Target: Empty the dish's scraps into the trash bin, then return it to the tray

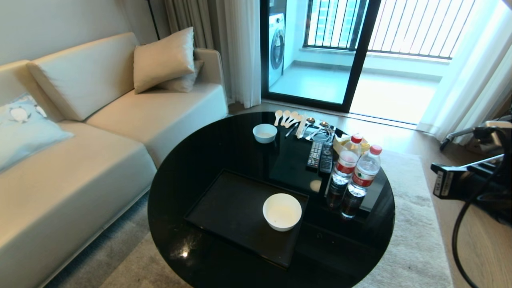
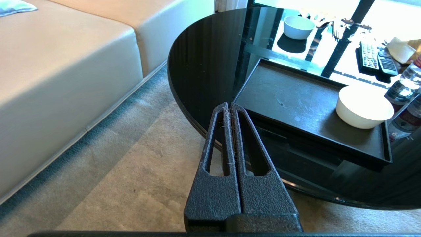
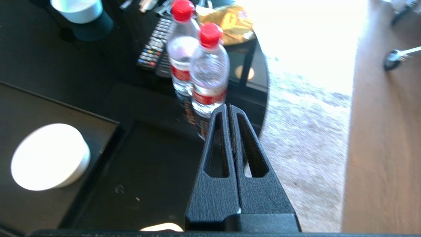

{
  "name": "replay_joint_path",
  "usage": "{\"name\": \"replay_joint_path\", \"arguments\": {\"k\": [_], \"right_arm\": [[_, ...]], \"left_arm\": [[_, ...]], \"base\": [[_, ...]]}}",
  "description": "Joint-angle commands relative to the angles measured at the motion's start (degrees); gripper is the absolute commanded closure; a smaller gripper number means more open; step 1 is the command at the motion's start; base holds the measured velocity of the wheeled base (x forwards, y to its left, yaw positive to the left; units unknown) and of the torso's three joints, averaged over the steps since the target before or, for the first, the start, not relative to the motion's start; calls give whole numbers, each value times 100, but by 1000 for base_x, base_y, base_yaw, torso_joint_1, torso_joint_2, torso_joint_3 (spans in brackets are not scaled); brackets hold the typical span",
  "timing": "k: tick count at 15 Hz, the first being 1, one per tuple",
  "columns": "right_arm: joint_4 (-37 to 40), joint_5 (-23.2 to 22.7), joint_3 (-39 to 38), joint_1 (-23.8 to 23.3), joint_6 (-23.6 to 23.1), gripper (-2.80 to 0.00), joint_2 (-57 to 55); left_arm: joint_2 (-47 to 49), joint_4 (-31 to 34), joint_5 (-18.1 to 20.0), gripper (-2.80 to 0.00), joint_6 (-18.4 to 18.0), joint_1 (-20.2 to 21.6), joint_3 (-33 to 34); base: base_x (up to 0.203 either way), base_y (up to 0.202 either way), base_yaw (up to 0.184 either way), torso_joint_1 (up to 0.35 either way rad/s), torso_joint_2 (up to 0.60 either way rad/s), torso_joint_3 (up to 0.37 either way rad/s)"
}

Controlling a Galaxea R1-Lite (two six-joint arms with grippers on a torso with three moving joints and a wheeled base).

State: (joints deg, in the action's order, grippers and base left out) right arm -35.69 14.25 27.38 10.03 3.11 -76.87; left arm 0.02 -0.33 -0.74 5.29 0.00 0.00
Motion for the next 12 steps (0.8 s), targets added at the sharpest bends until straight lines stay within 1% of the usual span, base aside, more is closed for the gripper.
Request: {"name": "replay_joint_path", "arguments": {"k": [1,4,7,9,10,12], "right_arm": [[-35,17,-515,-231,-38,0,790],[-9,30,-1204,-386,-193,0,1710],[130,15,-1995,-427,-469,0,3058],[317,-12,-2513,-423,-568,0,3716],[452,-99,-2633,-411,-585,0,4021],[1078,-478,-2702,-421,-610,0,4706]], "left_arm": [[-2,-2,-5,0,7,0,0],[-2,-2,-5,0,7,0,0],[-2,-2,-5,0,7,0,0],[-2,-2,-5,0,7,0,0],[-2,-2,-5,0,7,0,0],[-2,-2,-5,0,7,0,0]], "base": [[0,0,0,0,0,0],[0,0,0,0,0,0],[0,0,0,0,0,0],[0,0,0,0,0,0],[0,0,0,0,0,0],[0,0,0,0,0,0]]}}
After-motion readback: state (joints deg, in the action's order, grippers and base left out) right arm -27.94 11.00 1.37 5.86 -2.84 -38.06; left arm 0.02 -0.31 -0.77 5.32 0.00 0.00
